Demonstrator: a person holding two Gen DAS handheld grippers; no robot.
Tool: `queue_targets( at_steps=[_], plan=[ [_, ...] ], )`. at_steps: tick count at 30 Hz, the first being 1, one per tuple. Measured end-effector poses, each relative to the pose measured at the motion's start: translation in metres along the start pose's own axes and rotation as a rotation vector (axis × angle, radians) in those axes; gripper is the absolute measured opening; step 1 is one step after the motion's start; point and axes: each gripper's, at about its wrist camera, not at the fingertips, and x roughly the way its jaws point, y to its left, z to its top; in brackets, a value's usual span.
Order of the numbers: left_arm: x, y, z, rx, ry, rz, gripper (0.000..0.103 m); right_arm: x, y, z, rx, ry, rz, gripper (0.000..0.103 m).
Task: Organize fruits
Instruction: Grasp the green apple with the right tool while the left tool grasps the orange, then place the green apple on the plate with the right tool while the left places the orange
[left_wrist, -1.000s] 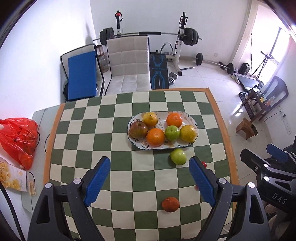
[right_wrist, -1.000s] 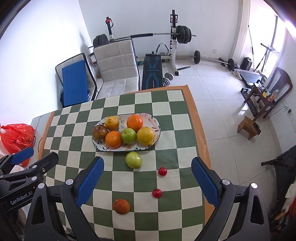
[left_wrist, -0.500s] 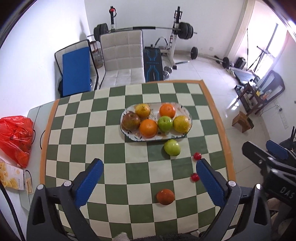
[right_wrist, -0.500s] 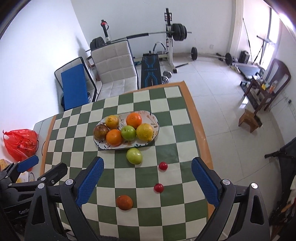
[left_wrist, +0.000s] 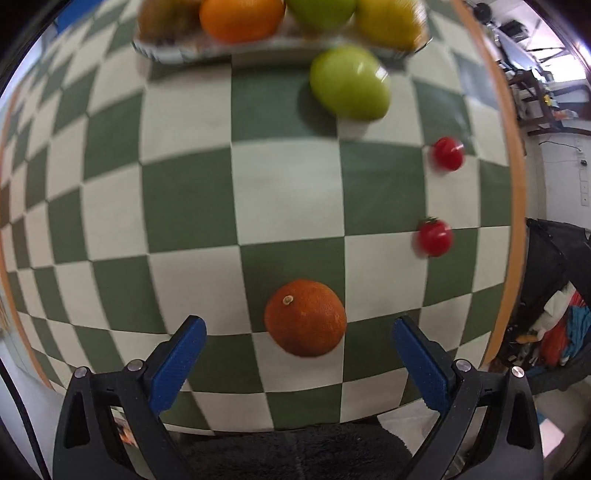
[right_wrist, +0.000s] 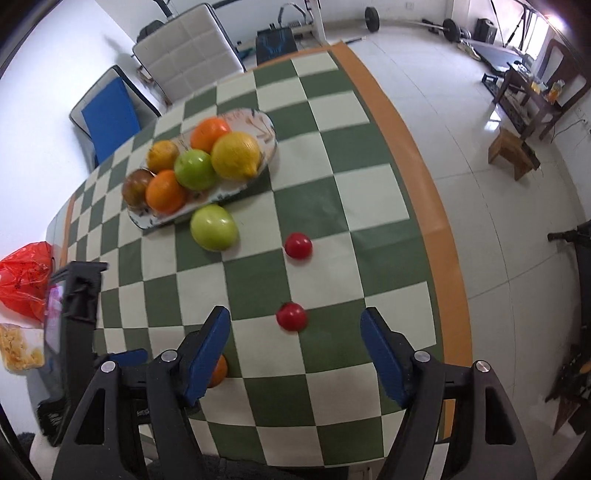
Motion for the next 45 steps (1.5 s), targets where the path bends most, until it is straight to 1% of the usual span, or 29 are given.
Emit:
queue_targets(
  at_steps=[2, 4, 5, 6, 7, 8, 10, 11, 15, 17, 22, 24, 26, 29, 30, 31, 32, 33, 34, 35, 37, 38, 40, 41, 43, 45],
  plan=[
    [0.019, -0.001, 0.004, -0.007, 0.043, -0.013, 0.101, 0.011, -0.005, 0.002, 0.015, 0.022, 0.008, 0.076],
    [0.031, -0.002, 0.007, -0.001, 0.066, -0.013, 0.089, 0.019, -0.009, 0.004, 0.022, 0.035, 0.005, 0.076],
    [0.036, -0.003, 0.007, 0.003, 0.073, -0.011, 0.069, 0.021, -0.01, 0.006, 0.023, 0.04, 0.003, 0.076],
    [0.04, -0.003, 0.008, 0.008, 0.086, -0.004, 0.055, 0.026, -0.011, 0.008, 0.022, 0.049, -0.002, 0.076],
    [0.038, -0.004, 0.008, 0.012, 0.075, 0.003, 0.053, 0.03, -0.012, 0.009, 0.022, 0.054, -0.005, 0.076],
    [0.036, -0.005, 0.008, 0.036, 0.087, 0.017, 0.053, 0.033, -0.012, 0.011, 0.02, 0.06, -0.008, 0.076],
    [0.03, -0.001, 0.008, 0.034, 0.066, 0.032, 0.052, 0.039, -0.01, 0.016, 0.016, 0.073, -0.006, 0.076],
    [0.024, 0.005, 0.01, 0.022, 0.044, 0.036, 0.052, 0.042, -0.008, 0.019, 0.011, 0.079, -0.004, 0.076],
    [0.003, 0.032, 0.018, -0.033, -0.002, 0.042, 0.052, 0.055, 0.013, 0.035, -0.032, 0.091, 0.008, 0.076],
    [-0.01, 0.051, 0.023, -0.081, -0.029, 0.032, 0.052, 0.061, 0.026, 0.043, -0.052, 0.095, 0.02, 0.076],
    [-0.028, 0.094, 0.032, -0.204, -0.066, 0.002, 0.052, 0.092, 0.074, 0.076, -0.107, 0.111, 0.053, 0.076],
    [-0.031, 0.107, 0.034, -0.244, -0.071, -0.015, 0.052, 0.106, 0.091, 0.089, -0.127, 0.118, 0.049, 0.076],
    [-0.032, 0.118, 0.037, -0.279, -0.07, -0.035, 0.052, 0.12, 0.103, 0.098, -0.151, 0.13, 0.02, 0.076],
    [-0.033, 0.126, 0.037, -0.307, -0.071, -0.054, 0.052, 0.153, 0.122, 0.106, -0.186, 0.201, 0.007, 0.076],
    [-0.033, 0.127, 0.036, -0.31, -0.07, -0.057, 0.052, 0.163, 0.125, 0.105, -0.196, 0.228, 0.006, 0.073],
    [-0.032, 0.127, 0.035, -0.312, -0.068, -0.063, 0.052, 0.171, 0.127, 0.103, -0.199, 0.249, 0.009, 0.066],
    [-0.034, 0.127, 0.037, -0.314, -0.065, -0.069, 0.052, 0.172, 0.13, 0.1, -0.214, 0.232, -0.001, 0.06],
    [-0.037, 0.138, 0.038, -0.319, -0.061, -0.08, 0.052, 0.17, 0.133, 0.098, -0.241, 0.221, -0.009, 0.059],
    [-0.039, 0.135, 0.037, -0.341, -0.052, -0.107, 0.052, 0.17, 0.134, 0.096, -0.244, 0.225, 0.0, 0.059],
    [-0.039, 0.134, 0.034, -0.35, -0.044, -0.137, 0.052, 0.169, 0.132, 0.093, -0.229, 0.236, 0.026, 0.059],
    [-0.045, 0.131, 0.032, -0.375, -0.037, -0.22, 0.052, 0.16, 0.126, 0.089, -0.207, 0.237, 0.068, 0.059],
    [-0.053, 0.127, 0.033, -0.381, -0.042, -0.266, 0.052, 0.152, 0.121, 0.089, -0.19, 0.23, 0.091, 0.059],
    [-0.071, 0.12, 0.04, -0.376, -0.062, -0.324, 0.052, 0.135, 0.112, 0.091, -0.154, 0.215, 0.142, 0.059],
    [-0.082, 0.113, 0.046, -0.367, -0.081, -0.352, 0.052, 0.121, 0.105, 0.096, -0.127, 0.193, 0.173, 0.059],
    [-0.109, 0.102, 0.067, -0.327, -0.122, -0.38, 0.052, 0.099, 0.093, 0.111, -0.093, 0.153, 0.211, 0.059],
    [-0.133, 0.087, 0.092, -0.268, -0.163, -0.359, 0.052, 0.083, 0.083, 0.134, -0.066, 0.111, 0.23, 0.059]
  ],
)
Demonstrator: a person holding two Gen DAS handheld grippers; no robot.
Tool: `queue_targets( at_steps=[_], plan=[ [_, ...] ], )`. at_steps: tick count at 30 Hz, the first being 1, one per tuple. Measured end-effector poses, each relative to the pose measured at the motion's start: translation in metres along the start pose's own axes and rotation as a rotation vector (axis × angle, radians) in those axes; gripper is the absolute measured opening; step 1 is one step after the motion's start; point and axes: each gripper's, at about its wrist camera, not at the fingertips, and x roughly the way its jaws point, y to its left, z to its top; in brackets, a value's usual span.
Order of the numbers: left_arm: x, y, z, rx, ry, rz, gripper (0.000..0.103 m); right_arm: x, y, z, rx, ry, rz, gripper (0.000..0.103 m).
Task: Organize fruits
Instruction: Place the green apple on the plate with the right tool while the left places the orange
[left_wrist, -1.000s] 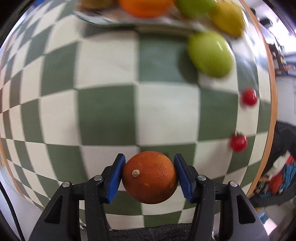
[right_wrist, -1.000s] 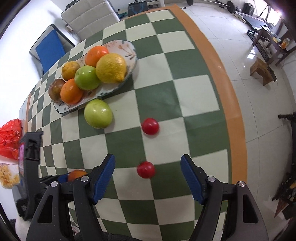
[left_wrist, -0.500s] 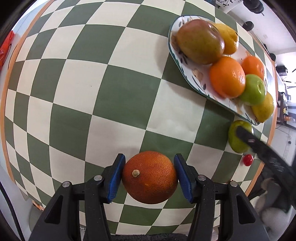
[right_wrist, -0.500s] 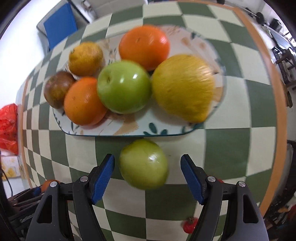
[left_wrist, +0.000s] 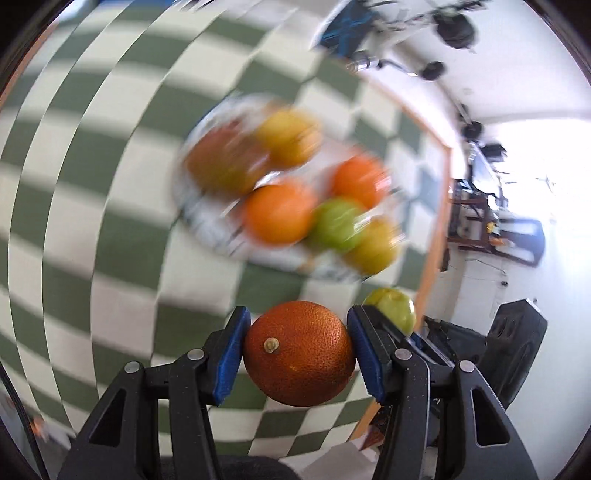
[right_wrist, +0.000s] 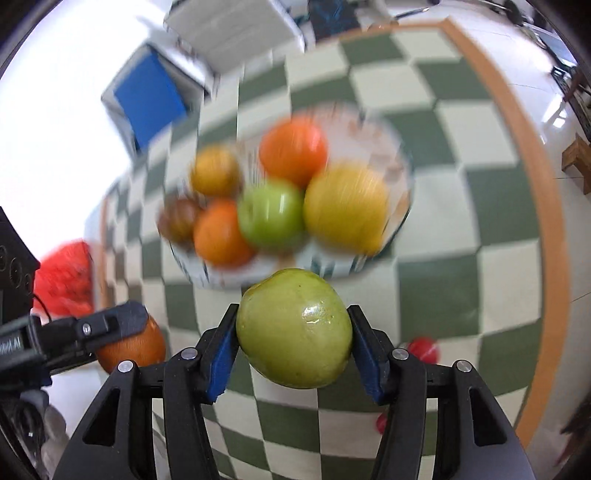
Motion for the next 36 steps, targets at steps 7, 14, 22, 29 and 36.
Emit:
queue_targets(
  at_steps=[7, 14, 22, 29, 36],
  plan=[
    [0.023, -0.073, 0.091, 0.184, -0.012, 0.169, 0.052, -0.002, -0.017, 0.087, -0.011, -0.052, -0.081, 0.059],
    [0.084, -0.088, 0.151, 0.267, 0.094, 0.335, 0.052, 0.035, -0.027, 0.121, -0.05, 0.004, -0.159, 0.059],
    [0.124, -0.091, 0.164, 0.317, 0.184, 0.422, 0.053, 0.055, -0.036, 0.118, -0.079, 0.045, -0.177, 0.059],
    [0.132, -0.088, 0.16, 0.322, 0.206, 0.421, 0.053, 0.059, -0.03, 0.12, -0.107, 0.07, -0.18, 0.066],
    [0.12, -0.086, 0.16, 0.311, 0.203, 0.399, 0.067, 0.058, -0.035, 0.119, -0.073, 0.093, -0.161, 0.077]
  ],
)
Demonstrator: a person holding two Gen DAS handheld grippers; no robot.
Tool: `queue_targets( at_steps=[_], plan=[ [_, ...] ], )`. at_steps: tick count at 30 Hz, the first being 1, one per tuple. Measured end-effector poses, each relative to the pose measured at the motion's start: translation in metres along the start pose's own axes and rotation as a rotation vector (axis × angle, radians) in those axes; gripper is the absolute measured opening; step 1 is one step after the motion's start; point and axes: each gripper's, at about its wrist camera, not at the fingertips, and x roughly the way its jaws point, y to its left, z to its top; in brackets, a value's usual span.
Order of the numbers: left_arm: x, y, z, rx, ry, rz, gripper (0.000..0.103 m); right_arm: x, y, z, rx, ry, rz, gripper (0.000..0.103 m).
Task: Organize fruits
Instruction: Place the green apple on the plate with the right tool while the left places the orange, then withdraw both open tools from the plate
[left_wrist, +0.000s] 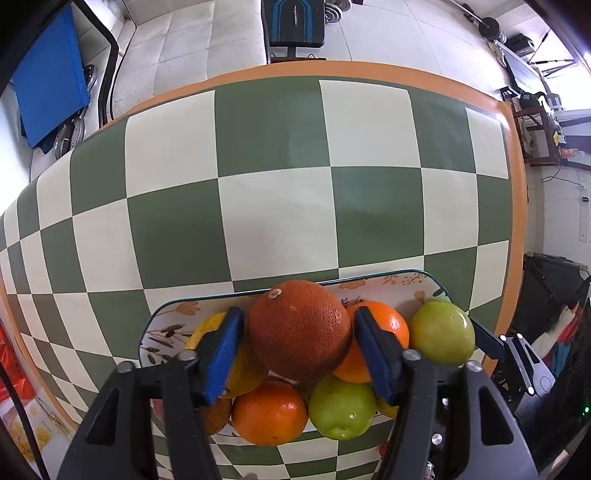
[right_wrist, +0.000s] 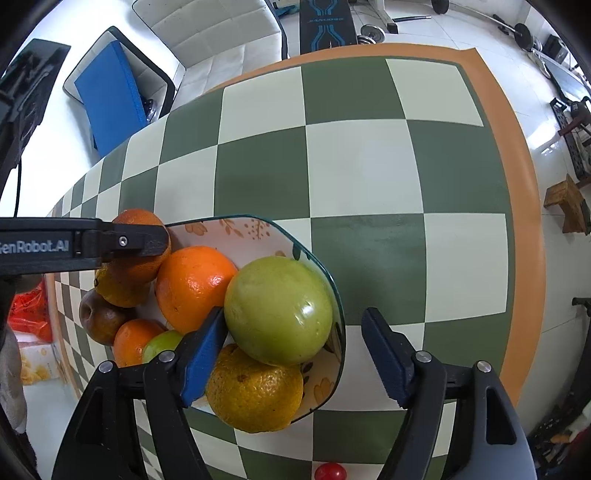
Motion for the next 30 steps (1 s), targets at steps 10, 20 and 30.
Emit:
queue_targets(
  at_steps=[10, 20, 30],
  plan=[
    [-0.029, 0.016, -0.022, -0.029, -0.11, 0.007, 0.094, -0.03, 0.006, -0.014, -0.01, -0.075, -0.088, 0.095],
    [-0.058, 0.043, -0.111, -0.063, -0.319, 0.119, 0.098, -0.074, 0.024, -0.064, -0.037, -0.191, -0.193, 0.096],
    [-0.08, 0.046, -0.192, -0.073, -0.462, 0.174, 0.098, -0.107, 0.045, -0.121, -0.059, -0.27, -0.219, 0.096]
  ],
)
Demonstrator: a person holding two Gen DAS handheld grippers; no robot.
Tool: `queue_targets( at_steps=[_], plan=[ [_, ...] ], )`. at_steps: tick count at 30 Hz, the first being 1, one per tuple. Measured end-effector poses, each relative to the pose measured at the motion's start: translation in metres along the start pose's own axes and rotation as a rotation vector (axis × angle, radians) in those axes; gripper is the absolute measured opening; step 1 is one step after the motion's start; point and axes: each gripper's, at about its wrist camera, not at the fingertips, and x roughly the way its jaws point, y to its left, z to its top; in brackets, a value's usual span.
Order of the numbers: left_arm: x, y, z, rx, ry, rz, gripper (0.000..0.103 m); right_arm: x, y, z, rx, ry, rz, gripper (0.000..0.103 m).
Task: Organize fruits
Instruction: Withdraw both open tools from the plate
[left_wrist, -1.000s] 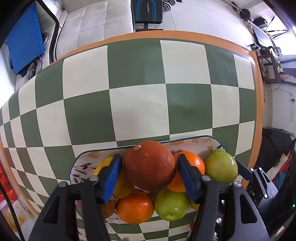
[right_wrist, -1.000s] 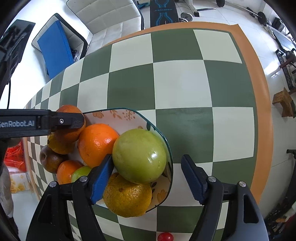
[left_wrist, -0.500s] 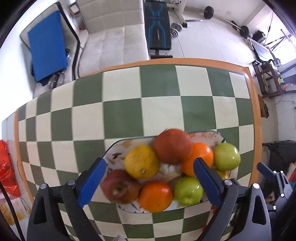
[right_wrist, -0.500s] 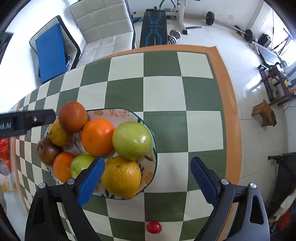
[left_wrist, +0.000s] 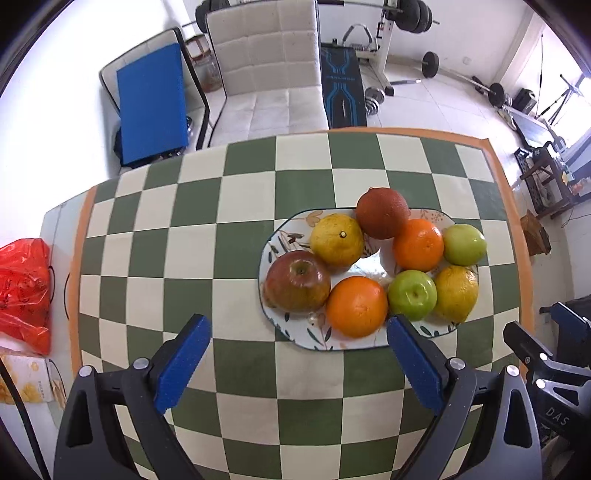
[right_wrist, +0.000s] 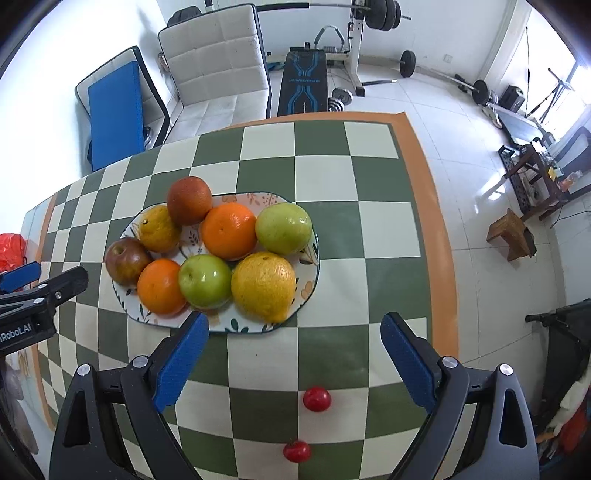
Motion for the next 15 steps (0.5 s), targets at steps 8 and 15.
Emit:
queue_targets(
  at_steps=[8, 15],
  plan=[
    [-0.06, 0.004, -0.035, -0.021, -0.113, -0.03, 0.098, -0.06, 0.003, -0.03, 0.001, -0.089, -0.012, 0.096],
    [-0.109, 0.005, -0.068, -0.024, -0.189, -0.051, 0.098, -0.127, 0.009, -0.059, -0.003, -0.174, 0.005, 0.096]
  ],
)
